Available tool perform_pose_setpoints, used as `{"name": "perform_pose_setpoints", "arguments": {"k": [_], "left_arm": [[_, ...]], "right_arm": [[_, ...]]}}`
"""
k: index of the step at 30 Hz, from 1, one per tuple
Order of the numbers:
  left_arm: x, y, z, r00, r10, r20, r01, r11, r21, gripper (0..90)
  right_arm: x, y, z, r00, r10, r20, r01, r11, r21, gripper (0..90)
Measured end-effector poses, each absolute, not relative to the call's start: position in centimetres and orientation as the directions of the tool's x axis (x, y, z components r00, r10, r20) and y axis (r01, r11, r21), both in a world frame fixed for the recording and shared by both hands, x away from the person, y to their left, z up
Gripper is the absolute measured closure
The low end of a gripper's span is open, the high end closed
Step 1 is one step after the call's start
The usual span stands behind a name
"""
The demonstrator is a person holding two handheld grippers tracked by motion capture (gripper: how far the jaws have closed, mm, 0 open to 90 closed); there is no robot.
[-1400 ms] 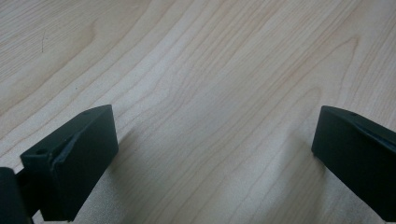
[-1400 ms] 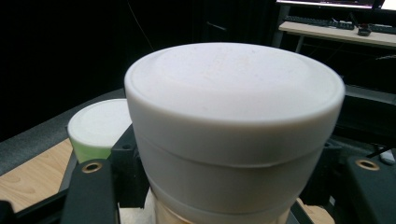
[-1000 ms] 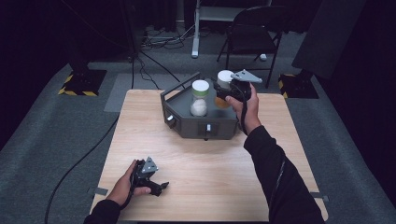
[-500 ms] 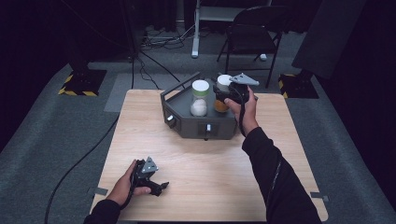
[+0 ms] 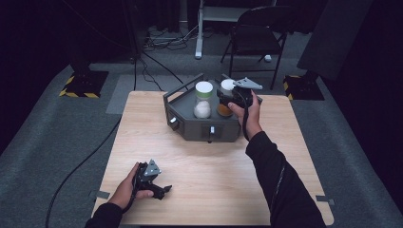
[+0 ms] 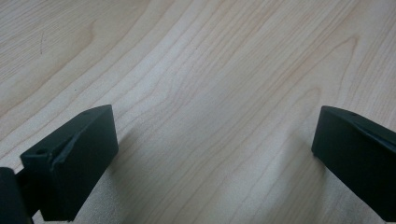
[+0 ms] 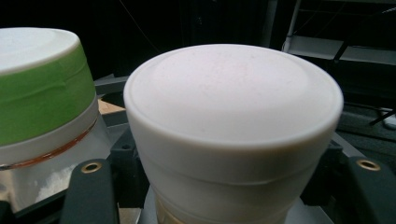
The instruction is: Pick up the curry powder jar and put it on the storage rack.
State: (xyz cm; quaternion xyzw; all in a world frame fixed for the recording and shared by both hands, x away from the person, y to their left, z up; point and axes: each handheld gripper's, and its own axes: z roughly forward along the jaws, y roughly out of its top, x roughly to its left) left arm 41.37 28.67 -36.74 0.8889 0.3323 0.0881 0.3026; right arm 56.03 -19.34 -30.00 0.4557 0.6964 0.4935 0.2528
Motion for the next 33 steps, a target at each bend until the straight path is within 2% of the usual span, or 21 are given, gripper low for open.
{"name": "perform_pose_setpoints", "arguments": {"k": [9,15,21,26,33], "left_arm": [[41.4,28.6,-36.8,0.763,0.645,-0.045,0.537,-0.594,0.599,0.3],[41.4,28.6,-36.8,0.764,0.644,-0.044,0.536,-0.595,0.599,0.3],[41.4,28.6,-36.8,0.763,0.644,-0.045,0.537,-0.594,0.599,0.3],[41.4,28.6,-36.8,0.764,0.644,-0.045,0.536,-0.595,0.599,0.3],[41.4,28.6,-36.8,0.764,0.644,-0.045,0.536,-0.595,0.599,0.3]], "right_arm": [[55.9,-19.5,-30.2,-0.451,0.886,0.106,0.383,0.085,0.92,32.8],[55.5,-19.5,-30.3,-0.446,0.889,0.099,0.361,0.077,0.929,28.5],[54.9,-19.3,-30.2,-0.463,0.884,0.057,0.336,0.116,0.935,20.4],[54.2,-19.2,-30.2,-0.465,0.885,0.024,0.316,0.14,0.938,8.4],[53.4,-18.8,-30.0,-0.475,0.879,-0.042,0.297,0.205,0.933,6.5]]}}
